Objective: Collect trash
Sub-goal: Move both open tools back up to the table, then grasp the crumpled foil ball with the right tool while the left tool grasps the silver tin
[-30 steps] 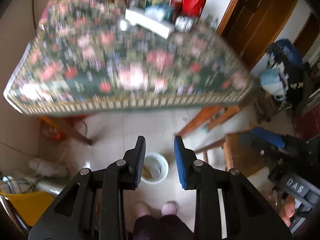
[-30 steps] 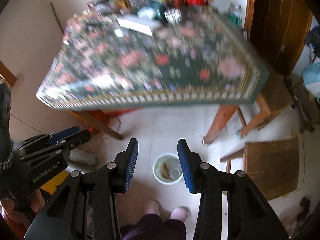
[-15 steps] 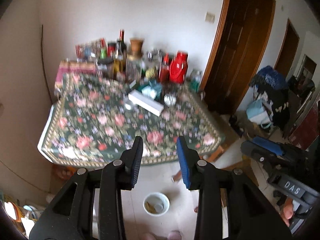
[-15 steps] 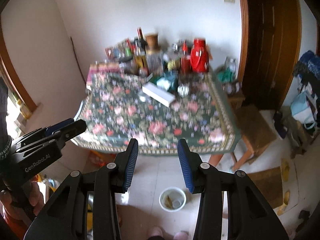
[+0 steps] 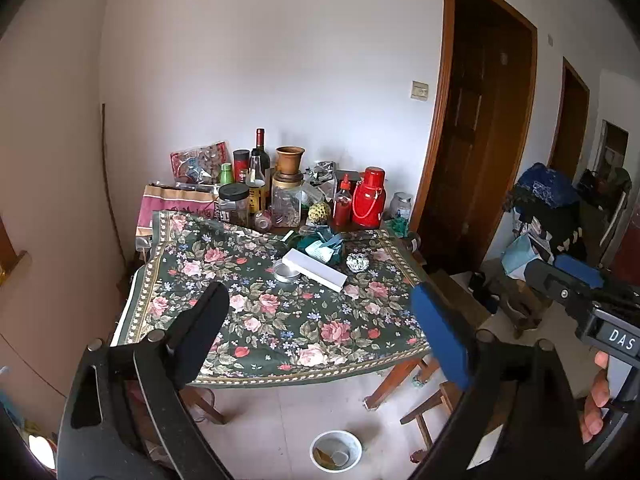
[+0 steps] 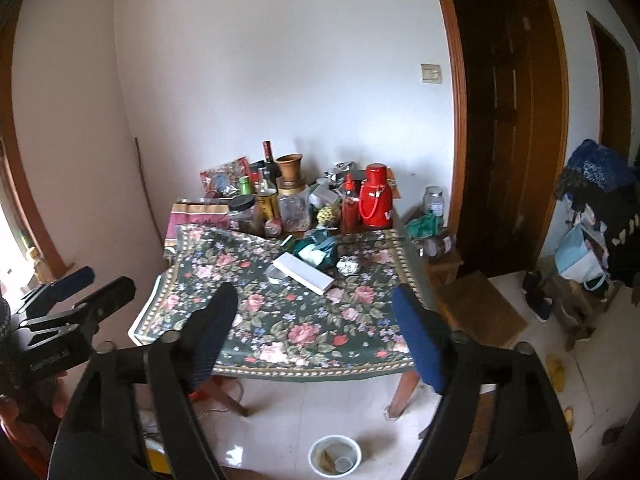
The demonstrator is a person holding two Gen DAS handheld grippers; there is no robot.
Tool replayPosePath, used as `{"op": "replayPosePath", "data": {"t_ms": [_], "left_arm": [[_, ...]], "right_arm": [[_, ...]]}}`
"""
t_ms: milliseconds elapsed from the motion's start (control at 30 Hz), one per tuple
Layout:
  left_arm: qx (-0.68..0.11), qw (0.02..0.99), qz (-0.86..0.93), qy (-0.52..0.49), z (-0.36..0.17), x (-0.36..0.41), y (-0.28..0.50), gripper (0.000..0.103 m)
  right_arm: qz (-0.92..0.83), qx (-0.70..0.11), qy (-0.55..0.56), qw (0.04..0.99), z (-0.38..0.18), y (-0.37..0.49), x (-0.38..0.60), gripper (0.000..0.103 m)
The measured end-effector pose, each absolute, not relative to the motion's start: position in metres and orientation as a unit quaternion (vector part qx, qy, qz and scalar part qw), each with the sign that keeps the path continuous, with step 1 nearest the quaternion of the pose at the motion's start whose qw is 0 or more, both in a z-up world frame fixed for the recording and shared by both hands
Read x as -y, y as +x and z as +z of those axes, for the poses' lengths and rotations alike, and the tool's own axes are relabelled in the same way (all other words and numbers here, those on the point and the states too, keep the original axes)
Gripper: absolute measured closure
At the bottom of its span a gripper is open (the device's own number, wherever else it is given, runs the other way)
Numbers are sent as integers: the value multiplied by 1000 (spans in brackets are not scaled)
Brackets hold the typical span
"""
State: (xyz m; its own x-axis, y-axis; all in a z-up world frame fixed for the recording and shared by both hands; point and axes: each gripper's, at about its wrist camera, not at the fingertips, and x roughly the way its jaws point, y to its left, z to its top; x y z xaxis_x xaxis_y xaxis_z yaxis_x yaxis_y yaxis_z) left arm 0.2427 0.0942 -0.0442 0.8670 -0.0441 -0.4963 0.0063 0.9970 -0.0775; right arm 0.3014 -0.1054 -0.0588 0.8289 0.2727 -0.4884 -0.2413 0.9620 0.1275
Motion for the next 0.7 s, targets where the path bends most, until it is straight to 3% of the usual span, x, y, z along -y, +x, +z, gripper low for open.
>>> {"op": "replayPosePath", "data": {"t_ms": [700], "left_arm": [[-287,954,68,-50,-59,-55,442,10]], "right_arm": [[178,-291,4,940,-60,488,155,24]]}}
